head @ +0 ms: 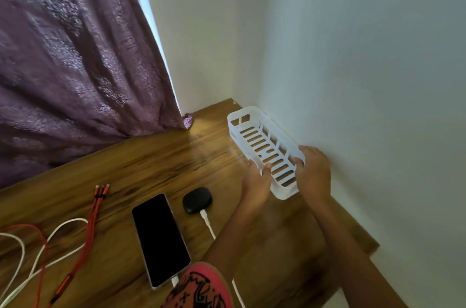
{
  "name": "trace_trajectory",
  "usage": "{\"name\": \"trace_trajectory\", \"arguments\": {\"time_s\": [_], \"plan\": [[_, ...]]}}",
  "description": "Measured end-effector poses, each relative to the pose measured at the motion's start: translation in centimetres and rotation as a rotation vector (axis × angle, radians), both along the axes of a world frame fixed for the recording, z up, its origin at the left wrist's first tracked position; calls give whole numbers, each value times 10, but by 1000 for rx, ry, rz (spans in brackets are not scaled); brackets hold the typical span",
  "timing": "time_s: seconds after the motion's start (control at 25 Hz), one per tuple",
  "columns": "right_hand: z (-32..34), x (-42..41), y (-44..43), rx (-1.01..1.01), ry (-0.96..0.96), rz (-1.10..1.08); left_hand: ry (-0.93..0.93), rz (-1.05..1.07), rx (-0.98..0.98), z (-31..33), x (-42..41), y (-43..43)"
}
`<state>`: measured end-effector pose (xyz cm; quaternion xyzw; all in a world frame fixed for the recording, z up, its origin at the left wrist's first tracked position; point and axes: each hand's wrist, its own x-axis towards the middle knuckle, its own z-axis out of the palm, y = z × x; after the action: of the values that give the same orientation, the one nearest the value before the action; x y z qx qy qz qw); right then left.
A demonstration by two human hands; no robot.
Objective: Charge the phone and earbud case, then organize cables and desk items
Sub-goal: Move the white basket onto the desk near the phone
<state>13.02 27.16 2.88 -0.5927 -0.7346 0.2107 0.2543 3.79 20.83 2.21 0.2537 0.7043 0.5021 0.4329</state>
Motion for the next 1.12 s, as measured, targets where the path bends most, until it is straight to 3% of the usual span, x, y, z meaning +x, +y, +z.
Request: {"name": "trace_trajectory", "arguments": {"time_s": [0.28,0.6,0.96,1.12], "plan": [[11,-4,-1,-62,7,-39,-35,10,31,-7,5,4],[30,-10,-28,-174,241,-9,37,13,100,6,-17,-34],[37,-50,-122,-130,411,336,209,213,179,50,-48,-175],[34,-74,-194,-118,389,487,196,332,175,48,-55,-263]]}}
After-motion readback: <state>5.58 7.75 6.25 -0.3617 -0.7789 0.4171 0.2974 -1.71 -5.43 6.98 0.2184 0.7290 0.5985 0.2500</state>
